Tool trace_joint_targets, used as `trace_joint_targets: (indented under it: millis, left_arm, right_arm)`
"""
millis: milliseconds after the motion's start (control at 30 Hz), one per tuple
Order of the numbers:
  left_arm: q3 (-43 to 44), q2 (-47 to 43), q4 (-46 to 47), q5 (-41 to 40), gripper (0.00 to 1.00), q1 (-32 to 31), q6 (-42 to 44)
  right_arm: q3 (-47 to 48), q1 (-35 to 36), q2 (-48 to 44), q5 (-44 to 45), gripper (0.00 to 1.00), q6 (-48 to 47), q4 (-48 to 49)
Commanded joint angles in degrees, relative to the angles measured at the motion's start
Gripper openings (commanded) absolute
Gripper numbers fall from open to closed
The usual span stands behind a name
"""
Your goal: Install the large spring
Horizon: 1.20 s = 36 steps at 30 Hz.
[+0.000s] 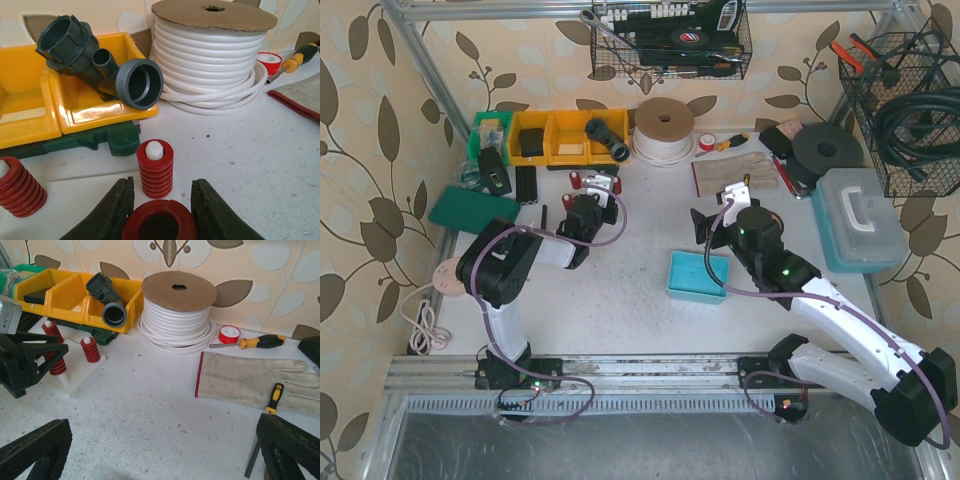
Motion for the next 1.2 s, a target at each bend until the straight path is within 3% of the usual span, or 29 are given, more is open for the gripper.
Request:
trace_joint_targets:
  millis: [0, 267, 700, 833, 967, 1033, 1167]
  left_arm:
    - [-0.32, 0.22, 4.3, 0.23, 0.1, 0.62, -0.06]
    - [-1.22, -1.87, 3.3, -0.57, 0.41, 0.58, 0.1]
    - [-1.88, -10.91, -3.01, -1.29, 0.51, 0.59, 0.63]
    - [-0.54, -18.57, -14.31, -3.9, 0.55, 0.65, -1.76]
    - [-1.55, -28.17, -22.55, -4.03, 0.69, 0.61, -4.0]
    - [-2.43, -33.44, -27.14, -5.13, 0.71, 0.66, -4.85]
    - [-5.39, -39.78, -32.11, -7.42, 0.73, 0.74, -0.7]
  right_arm:
    - [-0.74, -0.53, -0.66, -0.93, 1.0, 1.14, 0.82]
    - [-0.81, -0.92, -0.53, -1.24, 1.0, 1.41, 0.81]
    - [0.11, -1.88, 0.46, -1.92, 1.0, 1.43, -0.43]
    - [0.67, -2.23, 0.56, -1.15, 1.0, 1.48, -1.4]
    - [1.56, -2.82, 0.0, 2.2, 1.0, 1.5, -2.58]
    - [1.8, -3.04, -0.27, 3.81, 1.0, -0.18, -2.43]
    - [1.56, -3.85, 0.87, 7.61, 1.0, -6.59, 0.24]
